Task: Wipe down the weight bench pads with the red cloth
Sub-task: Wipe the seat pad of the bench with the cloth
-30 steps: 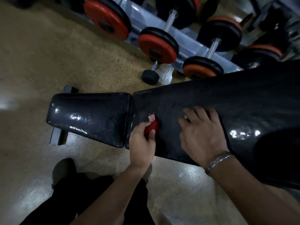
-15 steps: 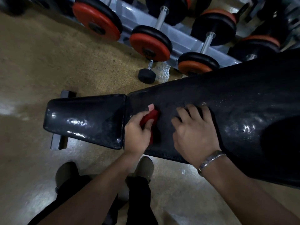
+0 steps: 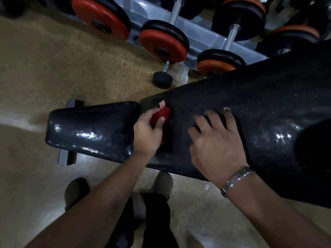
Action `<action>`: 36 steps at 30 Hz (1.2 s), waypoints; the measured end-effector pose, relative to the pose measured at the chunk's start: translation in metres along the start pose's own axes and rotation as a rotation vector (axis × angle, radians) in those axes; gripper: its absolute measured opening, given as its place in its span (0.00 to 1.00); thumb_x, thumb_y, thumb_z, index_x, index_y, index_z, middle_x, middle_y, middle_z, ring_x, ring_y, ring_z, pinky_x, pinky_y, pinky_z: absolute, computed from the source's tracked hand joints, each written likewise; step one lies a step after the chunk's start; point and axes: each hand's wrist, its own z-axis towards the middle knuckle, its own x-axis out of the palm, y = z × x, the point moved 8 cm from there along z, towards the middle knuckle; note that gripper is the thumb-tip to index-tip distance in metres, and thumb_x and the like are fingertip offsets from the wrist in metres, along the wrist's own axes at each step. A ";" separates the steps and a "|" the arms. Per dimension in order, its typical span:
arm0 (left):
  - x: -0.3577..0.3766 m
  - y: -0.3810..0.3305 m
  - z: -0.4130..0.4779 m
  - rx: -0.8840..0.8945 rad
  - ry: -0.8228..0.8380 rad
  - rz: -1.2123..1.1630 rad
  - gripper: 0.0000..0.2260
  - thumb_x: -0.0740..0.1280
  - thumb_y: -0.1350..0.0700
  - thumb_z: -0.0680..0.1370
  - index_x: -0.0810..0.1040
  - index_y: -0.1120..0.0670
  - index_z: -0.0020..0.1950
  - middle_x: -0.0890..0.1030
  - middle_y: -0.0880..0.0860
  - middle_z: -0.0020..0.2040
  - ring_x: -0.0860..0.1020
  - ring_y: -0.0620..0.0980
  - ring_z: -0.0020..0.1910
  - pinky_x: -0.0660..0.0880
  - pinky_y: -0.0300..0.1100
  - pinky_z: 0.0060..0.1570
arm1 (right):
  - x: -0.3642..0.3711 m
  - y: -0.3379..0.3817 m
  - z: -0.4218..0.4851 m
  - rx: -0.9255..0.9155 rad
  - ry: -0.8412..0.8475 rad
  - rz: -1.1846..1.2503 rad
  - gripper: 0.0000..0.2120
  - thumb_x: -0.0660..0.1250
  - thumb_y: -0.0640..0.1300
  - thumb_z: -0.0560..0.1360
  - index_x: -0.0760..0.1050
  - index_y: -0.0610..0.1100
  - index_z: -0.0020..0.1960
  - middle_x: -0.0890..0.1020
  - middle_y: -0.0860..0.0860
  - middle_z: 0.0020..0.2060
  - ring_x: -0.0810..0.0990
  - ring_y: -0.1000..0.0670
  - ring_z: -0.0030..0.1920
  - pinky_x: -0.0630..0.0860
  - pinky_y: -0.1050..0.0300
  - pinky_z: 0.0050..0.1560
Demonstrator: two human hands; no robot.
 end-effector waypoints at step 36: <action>0.026 -0.079 0.031 0.203 0.202 0.044 0.14 0.70 0.58 0.79 0.82 0.48 0.64 0.84 0.48 0.59 0.80 0.45 0.60 0.76 0.42 0.65 | 0.003 0.000 -0.005 -0.063 0.126 -0.081 0.22 0.64 0.52 0.75 0.78 0.45 0.67 0.75 0.44 0.69 0.66 0.38 0.71 0.53 0.33 0.73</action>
